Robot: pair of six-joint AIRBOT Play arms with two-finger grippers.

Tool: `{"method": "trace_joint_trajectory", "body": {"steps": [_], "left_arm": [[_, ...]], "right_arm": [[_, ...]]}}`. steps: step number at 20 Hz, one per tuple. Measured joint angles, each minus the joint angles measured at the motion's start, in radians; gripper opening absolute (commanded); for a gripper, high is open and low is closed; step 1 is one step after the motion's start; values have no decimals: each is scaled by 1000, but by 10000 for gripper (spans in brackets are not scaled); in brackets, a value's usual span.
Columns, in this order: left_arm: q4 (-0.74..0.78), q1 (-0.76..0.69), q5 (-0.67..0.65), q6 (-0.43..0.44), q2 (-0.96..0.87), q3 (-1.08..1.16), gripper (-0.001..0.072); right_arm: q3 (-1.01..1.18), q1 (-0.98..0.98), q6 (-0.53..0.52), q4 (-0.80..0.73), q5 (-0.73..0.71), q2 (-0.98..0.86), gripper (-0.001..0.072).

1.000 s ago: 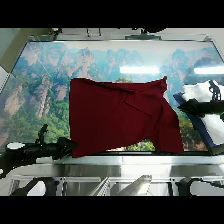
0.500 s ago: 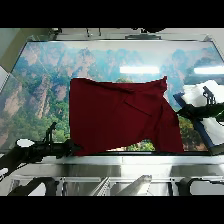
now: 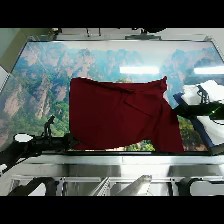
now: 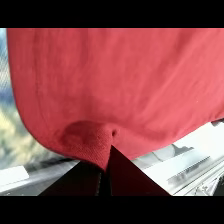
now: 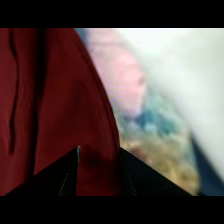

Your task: Fold the shirts.

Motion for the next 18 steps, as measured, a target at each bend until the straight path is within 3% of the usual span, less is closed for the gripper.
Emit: {"method": "trace_joint_trajectory", "body": {"steps": [1, 4, 5, 6, 7, 11, 14, 18], "left_arm": [[0, 0, -1, -3, 0, 8, 27], [0, 0, -3, -3, 0, 31, 27], [0, 0, -3, -3, 0, 38, 27], [0, 0, -3, -3, 0, 43, 27], [0, 3, -4, -3, 0, 46, 27], [-1, 60, -35, -2, 0, 65, 27], [-12, 167, -168, 16, 5, 151, 26], [-220, 369, -458, 66, 69, 362, 26]], "right_arm": [[1, 16, 0, 0, 0, -3, 204], [10, 44, 0, -16, 4, -9, 176], [15, 47, 0, -22, 9, -10, 137], [21, 48, 0, -32, 12, -10, 35], [26, 48, 1, -38, 21, -11, 16], [45, 40, 1, -62, 80, -4, 15], [74, 29, 1, 9, 157, 54, 15], [130, -37, -40, 303, 293, 266, 15]]}}
